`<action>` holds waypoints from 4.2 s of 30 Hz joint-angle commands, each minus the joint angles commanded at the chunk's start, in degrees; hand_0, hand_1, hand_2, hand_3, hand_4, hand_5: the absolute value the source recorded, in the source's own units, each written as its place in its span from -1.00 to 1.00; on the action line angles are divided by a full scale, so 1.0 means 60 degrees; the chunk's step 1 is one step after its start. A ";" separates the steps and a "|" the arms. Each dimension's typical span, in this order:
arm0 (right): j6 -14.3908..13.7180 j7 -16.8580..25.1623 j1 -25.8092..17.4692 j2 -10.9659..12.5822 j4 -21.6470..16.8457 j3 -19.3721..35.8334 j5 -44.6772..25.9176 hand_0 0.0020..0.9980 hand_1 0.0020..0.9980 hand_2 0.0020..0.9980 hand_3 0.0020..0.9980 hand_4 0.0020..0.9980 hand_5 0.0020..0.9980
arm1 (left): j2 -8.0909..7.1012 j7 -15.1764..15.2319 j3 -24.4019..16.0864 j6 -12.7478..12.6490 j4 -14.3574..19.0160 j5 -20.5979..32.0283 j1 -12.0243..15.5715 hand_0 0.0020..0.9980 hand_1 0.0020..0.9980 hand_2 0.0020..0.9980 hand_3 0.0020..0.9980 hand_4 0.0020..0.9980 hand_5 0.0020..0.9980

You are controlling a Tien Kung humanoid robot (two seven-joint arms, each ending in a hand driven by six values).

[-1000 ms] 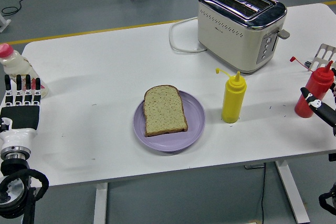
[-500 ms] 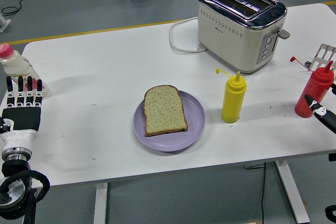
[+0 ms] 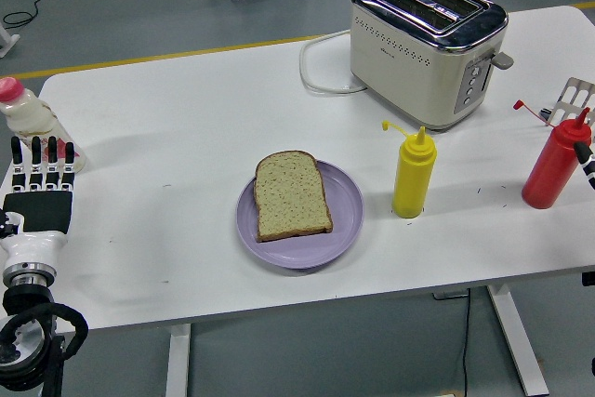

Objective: Pick up the cup,pour liquid into bread,place the cup on the desk

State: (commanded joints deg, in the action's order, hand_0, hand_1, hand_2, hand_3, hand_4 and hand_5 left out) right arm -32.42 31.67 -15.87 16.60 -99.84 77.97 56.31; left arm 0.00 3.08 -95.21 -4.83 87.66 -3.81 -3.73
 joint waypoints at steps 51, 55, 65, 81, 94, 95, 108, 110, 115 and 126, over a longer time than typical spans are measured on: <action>0.3935 -0.3886 0.3071 0.0613 0.2269 0.4584 -0.8861 0.60 0.47 0.46 0.48 0.10 0.06 | 0.0000 -0.0020 -0.0231 0.0004 0.0029 0.0003 -0.0011 0.71 0.73 0.86 0.66 0.34 1.00; 0.4089 -0.3980 0.3204 0.0560 0.2645 0.4570 -0.9003 0.59 0.45 0.43 0.46 0.09 0.06 | 0.0000 -0.0027 -0.0223 0.0009 0.0032 0.0008 0.0008 0.71 0.73 0.86 0.66 0.34 1.00; 0.4850 -0.4384 0.3541 0.0396 0.3749 0.4748 -0.8675 0.59 0.45 0.43 0.46 0.07 0.06 | 0.0000 -0.0043 -0.0187 0.0028 0.0039 0.0011 0.0060 0.71 0.73 0.86 0.66 0.35 1.00; 0.4956 -0.4443 0.3541 0.0201 0.4157 0.4771 -0.8688 0.58 0.44 0.42 0.44 0.02 0.12 | 0.0000 -0.0046 -0.0212 0.0038 0.0088 0.0013 0.0071 0.71 0.74 0.87 0.67 0.35 1.00; 0.4967 -0.4545 0.3610 0.0187 0.4265 0.4785 -0.8700 0.58 0.45 0.42 0.44 -0.03 0.10 | 0.0000 -0.0049 -0.0228 0.0044 0.0097 0.0009 0.0038 0.72 0.74 0.87 0.67 0.35 1.00; 0.4966 -0.4556 0.3615 0.0184 0.4280 0.4786 -0.8700 0.58 0.45 0.42 0.44 -0.03 0.10 | 0.0000 -0.0050 -0.0229 0.0046 0.0098 0.0008 0.0035 0.72 0.74 0.87 0.67 0.35 1.00; 0.4967 -0.4581 0.3649 0.0164 0.4304 0.4821 -0.8675 0.59 0.45 0.42 0.44 -0.04 0.10 | 0.0000 -0.0055 -0.0240 0.0047 0.0094 0.0007 0.0014 0.71 0.74 0.87 0.66 0.35 1.00; 0.4968 -0.4581 0.3652 0.0159 0.4305 0.4825 -0.8669 0.59 0.45 0.43 0.44 -0.05 0.11 | 0.0000 -0.0055 -0.0240 0.0046 0.0094 0.0008 0.0013 0.71 0.74 0.87 0.66 0.35 1.00; 0.4969 -0.4578 0.3654 0.0159 0.4300 0.4851 -0.8655 0.59 0.46 0.44 0.45 -0.05 0.12 | 0.0000 -0.0054 -0.0243 0.0046 0.0094 0.0011 0.0011 0.71 0.73 0.87 0.66 0.35 1.00; 0.5015 -0.4613 0.3670 0.0156 0.4288 0.4904 -0.8624 0.60 0.47 0.45 0.47 -0.04 0.12 | 0.0000 -0.0056 -0.0243 0.0044 0.0093 0.0012 -0.0009 0.71 0.73 0.86 0.66 0.35 1.00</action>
State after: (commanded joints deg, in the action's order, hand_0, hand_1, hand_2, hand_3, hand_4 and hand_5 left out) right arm -2.33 3.99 6.15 17.54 -74.11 107.39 4.57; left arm 0.00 2.75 -96.67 -4.57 88.22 -3.74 -3.78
